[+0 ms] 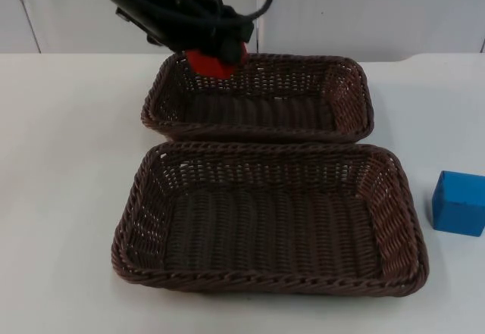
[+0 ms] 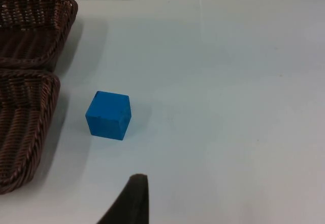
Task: Pick up one cube with the left hand and place it into the upper basket. Pick up one cube with the right hand and place it into the lower basket.
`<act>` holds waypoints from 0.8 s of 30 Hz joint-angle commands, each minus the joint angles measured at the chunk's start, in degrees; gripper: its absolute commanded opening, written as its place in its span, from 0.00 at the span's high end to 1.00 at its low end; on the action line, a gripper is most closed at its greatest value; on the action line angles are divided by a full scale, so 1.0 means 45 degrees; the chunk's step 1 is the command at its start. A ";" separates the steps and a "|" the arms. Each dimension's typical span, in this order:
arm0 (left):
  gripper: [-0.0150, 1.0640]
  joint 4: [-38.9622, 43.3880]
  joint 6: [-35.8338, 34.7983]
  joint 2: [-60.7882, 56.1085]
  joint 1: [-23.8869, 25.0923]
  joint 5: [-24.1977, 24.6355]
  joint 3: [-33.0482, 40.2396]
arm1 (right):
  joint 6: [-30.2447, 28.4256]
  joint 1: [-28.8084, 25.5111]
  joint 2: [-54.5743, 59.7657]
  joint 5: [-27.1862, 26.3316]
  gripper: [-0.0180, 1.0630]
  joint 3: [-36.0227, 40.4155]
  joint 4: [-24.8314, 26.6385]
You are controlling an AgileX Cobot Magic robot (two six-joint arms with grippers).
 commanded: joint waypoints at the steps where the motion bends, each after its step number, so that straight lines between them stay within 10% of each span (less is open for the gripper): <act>1: 0.99 -0.0356 0.0055 0.0284 -0.0054 -0.0236 -0.0271 | -0.0055 -0.0072 -0.0034 -0.0097 0.01 0.0028 -0.0028; 24: 0.99 -0.0381 0.0055 0.4207 -0.0054 0.1104 -0.4672 | -0.0053 -0.0072 -0.0034 -0.0074 0.01 0.0028 -0.0028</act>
